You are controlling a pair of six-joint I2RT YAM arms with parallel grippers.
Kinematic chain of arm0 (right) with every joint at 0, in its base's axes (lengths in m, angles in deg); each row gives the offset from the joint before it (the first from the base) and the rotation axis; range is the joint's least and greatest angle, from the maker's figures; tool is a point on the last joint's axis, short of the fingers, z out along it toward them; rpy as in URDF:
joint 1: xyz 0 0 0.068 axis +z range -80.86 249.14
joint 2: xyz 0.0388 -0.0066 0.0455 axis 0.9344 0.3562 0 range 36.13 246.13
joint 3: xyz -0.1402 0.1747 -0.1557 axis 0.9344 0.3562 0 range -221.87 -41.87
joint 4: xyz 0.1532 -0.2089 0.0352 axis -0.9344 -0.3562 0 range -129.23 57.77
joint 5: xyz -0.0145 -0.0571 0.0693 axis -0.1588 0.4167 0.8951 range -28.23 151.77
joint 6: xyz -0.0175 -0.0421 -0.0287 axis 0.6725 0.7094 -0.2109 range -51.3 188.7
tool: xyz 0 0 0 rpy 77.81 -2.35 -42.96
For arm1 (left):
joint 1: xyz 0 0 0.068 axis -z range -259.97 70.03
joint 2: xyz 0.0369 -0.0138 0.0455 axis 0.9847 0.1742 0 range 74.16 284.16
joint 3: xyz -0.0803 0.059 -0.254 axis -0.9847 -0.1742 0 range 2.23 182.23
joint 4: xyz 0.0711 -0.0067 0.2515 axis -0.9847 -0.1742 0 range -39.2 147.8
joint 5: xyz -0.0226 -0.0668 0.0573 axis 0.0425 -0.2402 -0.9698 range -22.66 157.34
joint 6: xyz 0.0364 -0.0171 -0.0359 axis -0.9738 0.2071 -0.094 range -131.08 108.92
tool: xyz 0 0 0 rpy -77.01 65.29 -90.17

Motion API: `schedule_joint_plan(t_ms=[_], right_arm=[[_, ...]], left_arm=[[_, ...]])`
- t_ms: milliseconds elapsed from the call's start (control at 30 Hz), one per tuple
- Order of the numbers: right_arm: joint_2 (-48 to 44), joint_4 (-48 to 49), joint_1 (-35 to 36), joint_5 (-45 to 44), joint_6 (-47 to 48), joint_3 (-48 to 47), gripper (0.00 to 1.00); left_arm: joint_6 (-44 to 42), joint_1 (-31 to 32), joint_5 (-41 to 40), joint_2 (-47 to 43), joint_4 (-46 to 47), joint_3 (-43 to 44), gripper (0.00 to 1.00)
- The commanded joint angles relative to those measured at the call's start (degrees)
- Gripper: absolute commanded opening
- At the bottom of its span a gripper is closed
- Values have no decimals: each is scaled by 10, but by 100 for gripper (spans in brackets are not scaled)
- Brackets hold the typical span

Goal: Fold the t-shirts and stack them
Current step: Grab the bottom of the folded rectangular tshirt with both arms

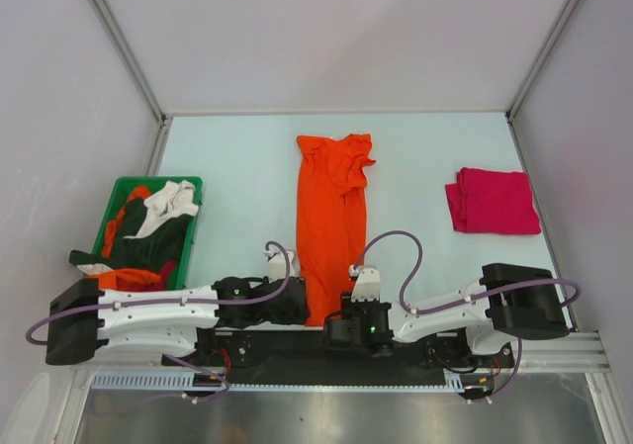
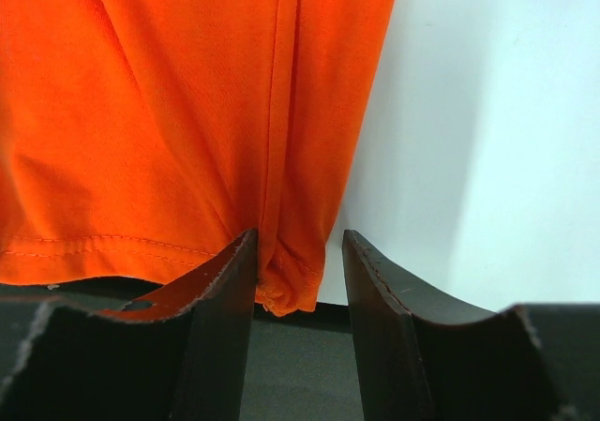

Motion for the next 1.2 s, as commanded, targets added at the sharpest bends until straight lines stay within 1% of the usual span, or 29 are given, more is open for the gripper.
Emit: schedule_joint_plan(t_ms=[0,167,233,300,333,467,567,633,767,800,900,1033,1167], right_arm=[[16,-42,10,50,-14,18,47],[20,-38,7,52,-11,16,46],[20,-40,6,51,-12,16,47],[18,-40,7,51,-14,17,47],[18,-40,7,51,-15,19,47],[15,-42,7,50,-15,20,47],[16,-40,6,49,-13,19,47],[18,-38,6,49,-12,16,47],[21,-36,5,50,-6,14,47],[22,-37,5,50,-6,13,47],[22,-38,4,49,-6,13,47],[21,-40,5,50,-10,13,47],[18,-43,6,51,-11,15,47]], left_arm=[[-2,4,-16,-12,4,-4,56],[-2,5,-7,19,-5,3,55],[4,8,-11,14,-14,3,55],[17,9,-19,-6,-16,-11,56],[21,9,-23,-38,-16,-16,56],[32,9,-45,-112,-16,-35,57],[26,9,-52,-130,-14,-39,58],[21,9,-47,-117,-9,-34,59],[7,9,-31,-50,-2,-13,59],[4,9,-30,-22,-1,-4,59],[-2,9,-23,16,-1,8,58],[-3,9,-21,25,8,6,57],[0,10,-30,-14,13,-6,57]])
